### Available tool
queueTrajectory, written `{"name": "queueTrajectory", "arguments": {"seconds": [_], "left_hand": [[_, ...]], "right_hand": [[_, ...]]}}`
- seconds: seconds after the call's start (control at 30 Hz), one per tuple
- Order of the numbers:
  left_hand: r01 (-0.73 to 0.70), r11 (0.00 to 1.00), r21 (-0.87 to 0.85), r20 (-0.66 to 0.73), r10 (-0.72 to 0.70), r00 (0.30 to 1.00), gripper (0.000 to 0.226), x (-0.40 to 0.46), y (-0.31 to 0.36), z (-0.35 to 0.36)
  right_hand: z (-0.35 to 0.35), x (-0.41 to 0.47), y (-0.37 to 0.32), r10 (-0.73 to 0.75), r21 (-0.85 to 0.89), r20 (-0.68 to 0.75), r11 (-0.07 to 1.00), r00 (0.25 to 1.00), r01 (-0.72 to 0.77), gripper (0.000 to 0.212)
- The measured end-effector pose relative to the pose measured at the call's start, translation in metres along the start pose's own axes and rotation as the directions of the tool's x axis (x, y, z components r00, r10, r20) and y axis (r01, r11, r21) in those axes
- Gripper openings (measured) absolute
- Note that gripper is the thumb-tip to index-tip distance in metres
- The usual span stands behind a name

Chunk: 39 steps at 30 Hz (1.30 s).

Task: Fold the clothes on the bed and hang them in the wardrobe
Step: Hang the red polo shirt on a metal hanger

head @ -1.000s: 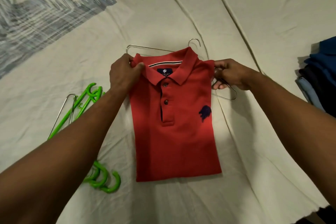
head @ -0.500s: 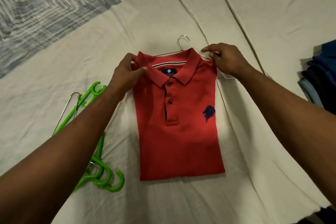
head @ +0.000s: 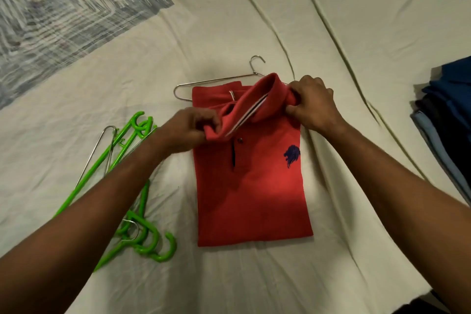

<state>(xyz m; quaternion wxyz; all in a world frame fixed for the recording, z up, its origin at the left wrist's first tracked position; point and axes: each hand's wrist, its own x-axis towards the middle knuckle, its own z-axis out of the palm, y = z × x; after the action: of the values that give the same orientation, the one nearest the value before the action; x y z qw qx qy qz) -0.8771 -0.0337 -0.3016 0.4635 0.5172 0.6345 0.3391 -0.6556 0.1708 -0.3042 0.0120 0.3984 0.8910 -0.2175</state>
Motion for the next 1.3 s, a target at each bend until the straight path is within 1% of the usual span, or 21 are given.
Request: {"name": "queueTrajectory", "arguments": {"seconds": [0.07,0.13,0.17,0.23,0.3,0.43,0.5,0.6,0.7,0.8,0.87,0.93,1.0,1.07,1.13,1.2,1.27,1.3], "left_hand": [[-0.04,0.978,0.207,0.06,0.028,0.998,0.047,-0.01,-0.003,0.009],[-0.097,0.928,0.36,0.103,0.064,0.993,0.043,-0.017,-0.005,0.016],[-0.111,0.908,0.405,0.109,0.073,0.991,0.043,-0.018,-0.006,0.019],[-0.121,0.892,0.436,0.101,0.085,0.991,0.043,-0.019,-0.006,0.021],[-0.135,0.891,0.433,0.082,0.11,0.991,0.04,-0.018,-0.004,0.021],[-0.133,0.915,0.381,0.015,0.138,0.99,0.044,-0.016,-0.003,0.018],[-0.097,0.928,0.359,-0.019,0.111,0.994,0.038,-0.013,-0.007,0.017],[-0.034,0.959,0.281,-0.034,0.046,0.998,0.025,-0.008,-0.008,0.015],[0.009,0.975,0.22,0.007,-0.01,1.0,0.018,-0.005,-0.004,0.011],[0.006,0.986,0.165,0.066,-0.017,0.998,0.024,-0.001,-0.002,0.005],[0.032,0.99,0.139,0.111,-0.048,0.993,0.029,0.002,-0.001,-0.001],[0.057,0.986,0.155,0.164,-0.083,0.983,0.03,0.005,0.0,-0.006],[0.052,0.987,0.155,0.179,-0.08,0.981,0.03,0.008,0.002,-0.006],[0.044,0.988,0.148,0.114,-0.061,0.992,0.037,0.011,0.002,-0.003],[0.09,0.988,0.123,0.052,-0.097,0.994,0.061,0.014,0.001,0.001],[0.134,0.986,0.101,0.019,-0.137,0.99,0.082,0.017,0.0,0.005],[0.159,0.984,0.075,-0.004,-0.159,0.987,0.091,0.02,0.0,0.009],[0.167,0.983,0.08,-0.022,-0.166,0.986,0.092,0.02,0.0,0.011]], "right_hand": [[0.004,-0.022,-0.002,-0.084,0.02,-0.138,0.996,0.987,0.088,0.033],[0.011,-0.04,-0.002,-0.172,-0.005,-0.205,0.985,0.963,0.175,0.038],[0.016,-0.047,0.0,-0.208,-0.037,-0.213,0.978,0.955,0.205,0.038],[0.024,-0.054,0.004,-0.249,-0.1,-0.221,0.968,0.943,0.232,0.035],[0.027,-0.056,0.008,-0.248,-0.108,-0.214,0.967,0.945,0.229,0.037],[0.023,-0.051,0.004,-0.219,-0.038,-0.197,0.976,0.956,0.216,0.058],[0.021,-0.047,0.002,-0.23,-0.008,-0.2,0.973,0.953,0.233,0.06],[0.023,-0.038,0.004,-0.269,-0.066,-0.18,0.963,0.946,0.261,0.058],[0.026,-0.034,0.009,-0.311,-0.125,-0.163,0.948,0.936,0.293,0.042],[0.027,-0.035,0.009,-0.334,-0.129,-0.132,0.939,0.933,0.318,0.037],[0.027,-0.036,0.008,-0.328,-0.104,-0.138,0.943,0.935,0.316,0.039],[0.028,-0.036,0.007,-0.328,-0.101,-0.149,0.944,0.933,0.315,0.046],[0.03,-0.036,0.006,-0.335,-0.122,-0.149,0.94,0.93,0.319,0.052],[0.03,-0.036,0.006,-0.336,-0.134,-0.148,0.939,0.93,0.317,0.058],[0.031,-0.035,0.004,-0.303,-0.123,-0.158,0.95,0.94,0.286,0.068],[0.034,-0.033,0.004,-0.255,-0.122,-0.17,0.964,0.952,0.236,0.077],[0.036,-0.031,0.005,-0.244,-0.155,-0.175,0.964,0.954,0.218,0.076],[0.037,-0.031,0.005,-0.262,-0.169,-0.182,0.958,0.948,0.232,0.07]]}}
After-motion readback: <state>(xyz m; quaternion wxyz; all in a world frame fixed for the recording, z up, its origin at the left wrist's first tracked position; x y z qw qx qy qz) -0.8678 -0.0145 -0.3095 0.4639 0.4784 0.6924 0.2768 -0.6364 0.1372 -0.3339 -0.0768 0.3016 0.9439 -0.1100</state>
